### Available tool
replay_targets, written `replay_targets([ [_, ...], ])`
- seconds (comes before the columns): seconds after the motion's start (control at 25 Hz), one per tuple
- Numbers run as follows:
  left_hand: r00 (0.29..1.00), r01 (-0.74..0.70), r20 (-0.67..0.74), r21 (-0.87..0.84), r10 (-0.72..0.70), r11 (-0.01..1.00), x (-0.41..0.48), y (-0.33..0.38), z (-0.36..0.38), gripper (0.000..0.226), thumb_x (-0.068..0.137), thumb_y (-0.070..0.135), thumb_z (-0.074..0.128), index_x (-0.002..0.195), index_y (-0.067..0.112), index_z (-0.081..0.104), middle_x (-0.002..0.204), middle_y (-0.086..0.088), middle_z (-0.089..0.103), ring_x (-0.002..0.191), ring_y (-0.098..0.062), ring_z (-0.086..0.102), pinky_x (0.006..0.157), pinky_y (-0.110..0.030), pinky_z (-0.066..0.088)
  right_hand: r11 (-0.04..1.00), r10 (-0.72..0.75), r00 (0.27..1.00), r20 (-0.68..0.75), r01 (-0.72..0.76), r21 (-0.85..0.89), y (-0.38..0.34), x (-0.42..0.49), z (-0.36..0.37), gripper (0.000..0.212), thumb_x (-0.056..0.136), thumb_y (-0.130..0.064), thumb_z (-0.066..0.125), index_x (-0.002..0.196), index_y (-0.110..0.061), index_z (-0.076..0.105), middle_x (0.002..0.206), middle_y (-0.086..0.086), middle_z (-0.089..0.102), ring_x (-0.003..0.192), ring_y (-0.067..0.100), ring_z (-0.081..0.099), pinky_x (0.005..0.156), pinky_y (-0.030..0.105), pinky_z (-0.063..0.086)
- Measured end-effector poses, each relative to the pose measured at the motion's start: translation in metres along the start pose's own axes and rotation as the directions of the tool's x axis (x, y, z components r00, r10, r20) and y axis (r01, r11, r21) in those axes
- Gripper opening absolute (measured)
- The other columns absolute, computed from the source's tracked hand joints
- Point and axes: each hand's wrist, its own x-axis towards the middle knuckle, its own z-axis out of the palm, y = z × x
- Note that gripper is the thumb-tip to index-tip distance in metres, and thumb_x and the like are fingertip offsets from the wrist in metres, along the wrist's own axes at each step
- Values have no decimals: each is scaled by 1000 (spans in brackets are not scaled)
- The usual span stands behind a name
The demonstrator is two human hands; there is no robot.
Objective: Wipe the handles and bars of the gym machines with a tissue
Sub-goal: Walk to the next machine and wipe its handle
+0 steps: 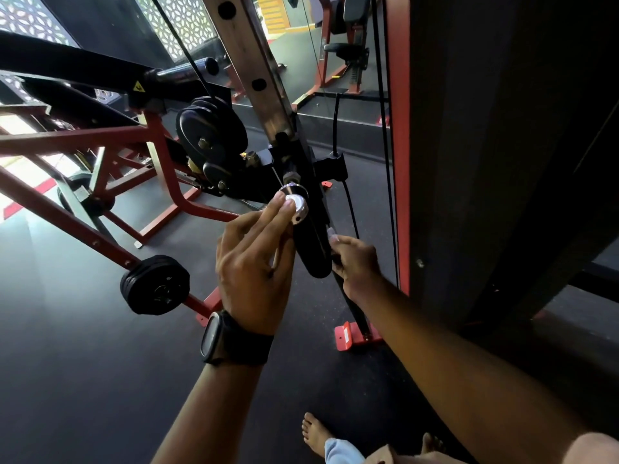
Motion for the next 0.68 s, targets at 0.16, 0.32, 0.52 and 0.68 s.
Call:
replay_targets([
  [0.16, 1000, -7, -12, -4, 7, 1000, 0, -1, 1, 35, 93, 14, 60, 128, 11, 63, 125, -8, 66, 104, -26, 59, 76, -52, 51, 991, -63, 995, 78, 72, -115, -6, -10, -8, 8, 96, -17, 63, 95, -16, 71, 96, 7, 73, 91, 23, 70, 85, 39, 59],
  [0.32, 1000, -19, -21, -8, 19, 1000, 1, -2, 3, 36, 92, 14, 61, 128, 11, 62, 126, -7, 66, 104, -27, 59, 77, -52, 51, 992, -48, 984, 170, 66, -106, 3, -23, -15, 15, 99, -12, 55, 105, -17, 68, 107, 11, 71, 101, 23, 69, 86, 35, 55],
  [0.52, 999, -24, -27, -14, 24, 1000, -1, -3, 3, 38, 92, 14, 61, 130, 14, 58, 127, -7, 66, 105, -26, 59, 79, -49, 51, 999, 37, 981, 190, -29, -43, 3, -26, -21, 15, 96, -12, 60, 102, -10, 73, 103, 12, 73, 111, 28, 65, 87, 36, 57],
  [0.68, 999, -20, -31, -29, 19, 999, -1, -2, 4, 36, 93, 13, 60, 129, 11, 60, 126, -9, 66, 104, -25, 58, 81, -45, 50, 997, 66, 990, 126, -69, 22, 11, -31, -25, 14, 92, -10, 64, 100, 0, 70, 107, 18, 71, 103, 27, 68, 83, 29, 55],
])
